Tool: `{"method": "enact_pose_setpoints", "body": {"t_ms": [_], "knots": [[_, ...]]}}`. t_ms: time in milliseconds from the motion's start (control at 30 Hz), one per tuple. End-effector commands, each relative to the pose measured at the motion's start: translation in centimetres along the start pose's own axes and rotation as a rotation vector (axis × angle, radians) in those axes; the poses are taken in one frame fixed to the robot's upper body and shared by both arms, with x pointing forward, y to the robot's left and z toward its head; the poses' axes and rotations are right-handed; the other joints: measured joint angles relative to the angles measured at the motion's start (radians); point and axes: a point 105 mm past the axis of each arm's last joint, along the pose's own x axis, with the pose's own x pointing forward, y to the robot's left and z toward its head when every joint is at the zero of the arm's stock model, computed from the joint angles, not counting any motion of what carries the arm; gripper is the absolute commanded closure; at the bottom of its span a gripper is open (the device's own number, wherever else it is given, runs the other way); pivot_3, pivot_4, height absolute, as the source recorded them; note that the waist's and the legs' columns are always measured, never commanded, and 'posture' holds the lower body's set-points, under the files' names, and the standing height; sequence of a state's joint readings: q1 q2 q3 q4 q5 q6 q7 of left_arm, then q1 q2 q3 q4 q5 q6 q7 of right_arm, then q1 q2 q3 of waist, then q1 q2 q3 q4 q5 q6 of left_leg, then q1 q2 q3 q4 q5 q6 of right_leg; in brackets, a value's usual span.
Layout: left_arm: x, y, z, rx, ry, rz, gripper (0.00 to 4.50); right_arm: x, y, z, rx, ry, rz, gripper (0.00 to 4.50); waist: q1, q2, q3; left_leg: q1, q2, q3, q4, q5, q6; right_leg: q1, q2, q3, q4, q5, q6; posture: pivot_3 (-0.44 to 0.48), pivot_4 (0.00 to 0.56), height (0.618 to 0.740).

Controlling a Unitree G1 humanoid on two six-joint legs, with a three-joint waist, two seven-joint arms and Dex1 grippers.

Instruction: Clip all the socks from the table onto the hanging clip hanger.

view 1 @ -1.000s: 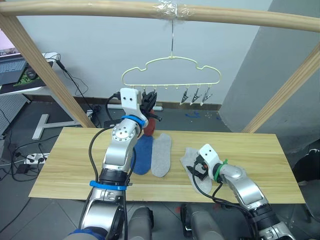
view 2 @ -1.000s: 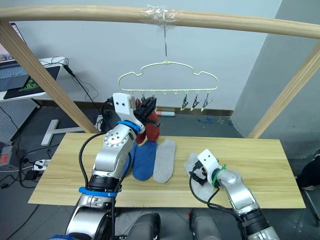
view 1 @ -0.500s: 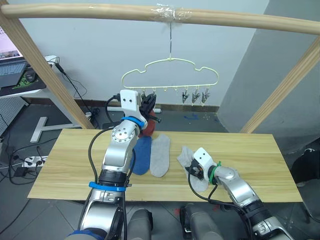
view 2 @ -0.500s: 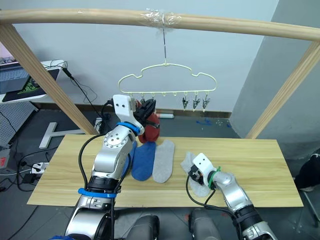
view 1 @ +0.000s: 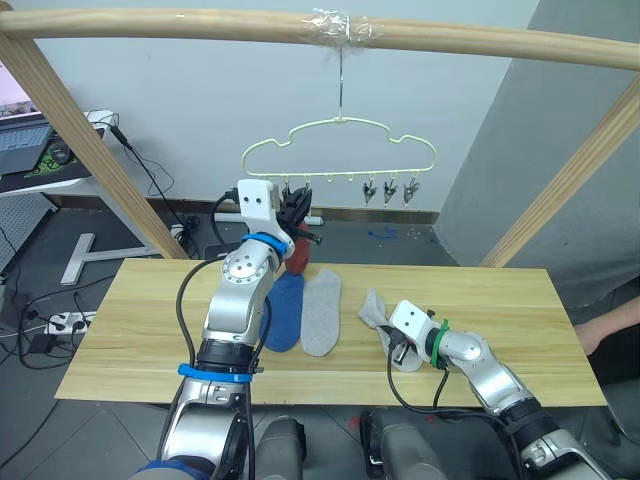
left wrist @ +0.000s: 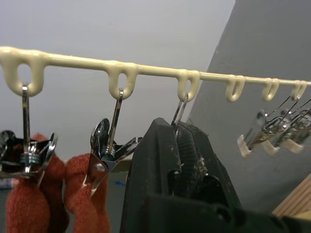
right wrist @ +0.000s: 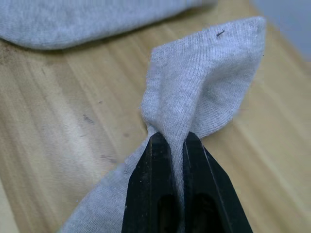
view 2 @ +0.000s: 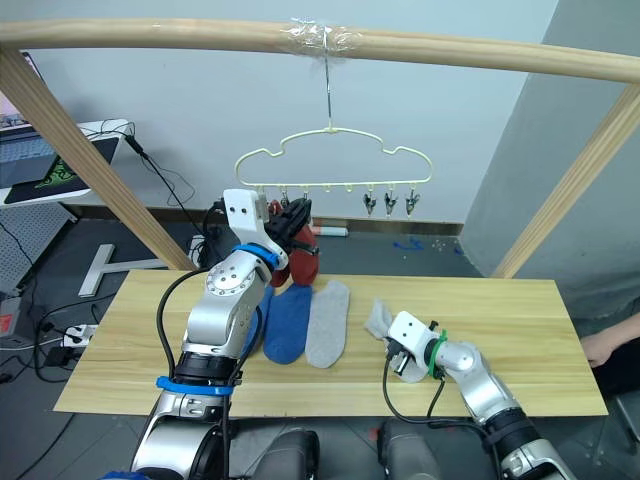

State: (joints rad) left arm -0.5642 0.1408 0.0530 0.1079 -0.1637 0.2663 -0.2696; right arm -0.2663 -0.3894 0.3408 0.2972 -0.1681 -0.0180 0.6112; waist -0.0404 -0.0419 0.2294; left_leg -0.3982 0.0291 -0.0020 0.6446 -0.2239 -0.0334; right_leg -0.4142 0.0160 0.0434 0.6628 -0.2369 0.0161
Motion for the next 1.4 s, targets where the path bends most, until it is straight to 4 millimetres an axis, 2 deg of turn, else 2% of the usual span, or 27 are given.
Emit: {"method": "enact_pose_setpoints", "body": {"t_ms": [33,67,167,333,467,667,1000,1400], "knots": [[-0.2,1.0,0.0,-0.198,0.012,0.024,4.50,-0.4,-1.1,5.6,-0.183,-0.194,0.002,4.46,-0.002,0.000,0.000,0.000,0.000,0.000,0.000,0.000,0.000,0.000,0.000,0.000,0.000,0.000,0.000,-0.014,0.215,0.740],[-0.2,1.2,-0.1,-0.272,0.026,0.020,4.50,-0.5,-1.3,6.7,-0.236,-0.217,0.010,4.46,-0.004,0.000,0.000,0.000,0.000,0.000,0.000,0.000,0.000,0.000,0.000,0.000,0.000,0.000,0.000,-0.014,0.215,0.740],[-0.1,0.9,0.0,-0.405,0.054,-0.021,4.50,-0.5,-1.7,8.2,-0.306,-0.239,0.016,4.46,-0.008,0.000,0.000,0.000,0.000,0.000,0.000,0.000,0.000,0.000,0.001,-0.001,0.001,0.000,0.000,-0.014,0.215,0.740],[-0.1,-0.8,0.8,-0.506,0.093,-0.150,4.50,-0.1,-2.7,10.0,-0.359,-0.267,-0.016,4.46,-0.008,0.000,0.000,-0.001,0.000,0.000,-0.001,0.000,0.000,-0.001,0.001,-0.001,0.000,0.000,0.000,-0.016,0.213,0.740],[-0.2,-0.5,0.4,-0.509,0.123,-0.123,4.50,0.1,-2.8,10.4,-0.388,-0.268,-0.018,4.46,-0.008,0.000,0.000,-0.001,0.000,0.000,-0.001,0.000,0.000,-0.001,0.000,0.000,-0.001,0.000,0.000,-0.016,0.212,0.740],[-0.7,-1.6,0.6,-0.521,0.135,-0.183,4.50,0.6,-3.5,11.1,-0.378,-0.280,-0.047,4.46,-0.008,0.000,0.000,-0.001,0.000,-0.001,0.000,0.000,0.000,-0.001,0.000,0.000,0.000,0.000,0.000,-0.014,0.217,0.740],[-1.2,-2.0,0.4,-0.520,0.150,-0.194,4.50,1.1,-4.6,12.8,-0.399,-0.312,-0.090,4.46,-0.007,0.000,0.001,-0.001,0.000,0.000,-0.001,0.000,0.000,-0.001,0.000,0.000,-0.001,0.000,0.000,-0.006,0.226,0.740],[-1.3,-2.4,0.2,-0.507,0.159,-0.205,4.50,1.1,-5.6,13.3,-0.403,-0.321,-0.125,4.46,-0.007,0.000,0.001,-0.002,0.000,0.000,-0.001,0.000,0.000,-0.001,-0.001,0.000,-0.001,0.000,0.000,-0.005,0.222,0.740]]}}
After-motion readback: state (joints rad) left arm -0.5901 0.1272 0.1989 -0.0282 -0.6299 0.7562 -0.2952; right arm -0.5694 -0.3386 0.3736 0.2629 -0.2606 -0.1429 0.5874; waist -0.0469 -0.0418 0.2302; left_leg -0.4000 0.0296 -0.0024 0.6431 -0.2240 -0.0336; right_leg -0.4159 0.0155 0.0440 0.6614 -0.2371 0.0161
